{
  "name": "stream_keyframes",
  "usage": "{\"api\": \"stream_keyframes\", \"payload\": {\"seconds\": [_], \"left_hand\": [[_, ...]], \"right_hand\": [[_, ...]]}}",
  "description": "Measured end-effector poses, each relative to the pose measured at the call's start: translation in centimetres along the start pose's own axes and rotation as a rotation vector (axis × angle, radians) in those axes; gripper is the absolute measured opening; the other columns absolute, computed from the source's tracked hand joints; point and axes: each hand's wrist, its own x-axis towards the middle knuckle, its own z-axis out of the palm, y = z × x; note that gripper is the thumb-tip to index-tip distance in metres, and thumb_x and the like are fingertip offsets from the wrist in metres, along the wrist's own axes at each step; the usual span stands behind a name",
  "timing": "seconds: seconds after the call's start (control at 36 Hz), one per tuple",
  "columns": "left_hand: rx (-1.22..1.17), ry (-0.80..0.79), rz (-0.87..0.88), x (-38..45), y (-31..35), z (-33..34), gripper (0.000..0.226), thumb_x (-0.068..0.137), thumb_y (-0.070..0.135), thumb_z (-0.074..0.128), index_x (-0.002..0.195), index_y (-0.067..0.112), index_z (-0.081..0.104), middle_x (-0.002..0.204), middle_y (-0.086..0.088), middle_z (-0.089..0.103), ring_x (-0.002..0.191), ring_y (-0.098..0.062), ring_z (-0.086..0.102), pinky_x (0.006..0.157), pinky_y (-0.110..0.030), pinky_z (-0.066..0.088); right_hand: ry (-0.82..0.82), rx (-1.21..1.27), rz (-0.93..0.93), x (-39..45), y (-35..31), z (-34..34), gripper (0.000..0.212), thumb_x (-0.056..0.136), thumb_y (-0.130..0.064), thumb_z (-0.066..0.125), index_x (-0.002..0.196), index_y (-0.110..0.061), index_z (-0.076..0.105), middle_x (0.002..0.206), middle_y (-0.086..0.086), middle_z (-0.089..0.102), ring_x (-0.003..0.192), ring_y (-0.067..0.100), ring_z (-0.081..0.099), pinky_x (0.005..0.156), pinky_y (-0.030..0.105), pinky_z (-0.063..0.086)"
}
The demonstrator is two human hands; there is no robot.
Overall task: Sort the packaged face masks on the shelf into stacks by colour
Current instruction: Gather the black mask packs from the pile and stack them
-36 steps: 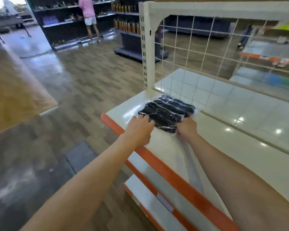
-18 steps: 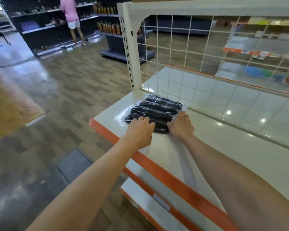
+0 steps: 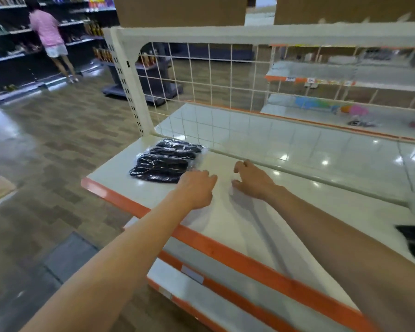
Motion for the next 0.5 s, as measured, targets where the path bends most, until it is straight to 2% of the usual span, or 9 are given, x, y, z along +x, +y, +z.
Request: {"api": "stream_keyframes", "payload": {"seconds": [0.17,0.5], "left_hand": [[-0.005,0.021,0.072,1.2,6.8,-2.6,0.032,0.093,0.021,0.044,0.124,0.012,0.046,0.122,-0.01,0.052,0.114,-0.029,0.052,0.081,-0.035,0.04],[-0.144,0.103,0.254,2.6,23.1,-6.7,0.036,0.093,0.023,0.045,0.127,0.012,0.048,0.125,-0.01,0.05,0.115,-0.028,0.051,0.086,-0.035,0.042]], "right_hand": [[0.032,-0.04,0.001,-6.6,6.0,-3.9,0.037,0.093,-0.029,0.054,0.125,-0.012,0.047,0.133,0.006,0.043,0.112,0.025,0.054,0.091,0.036,0.045],[0.117,-0.055,0.23,-20.9,18.6,-8.8,0.038,0.093,-0.03,0.053,0.128,-0.015,0.044,0.128,0.004,0.046,0.108,0.023,0.054,0.089,0.035,0.046]]}}
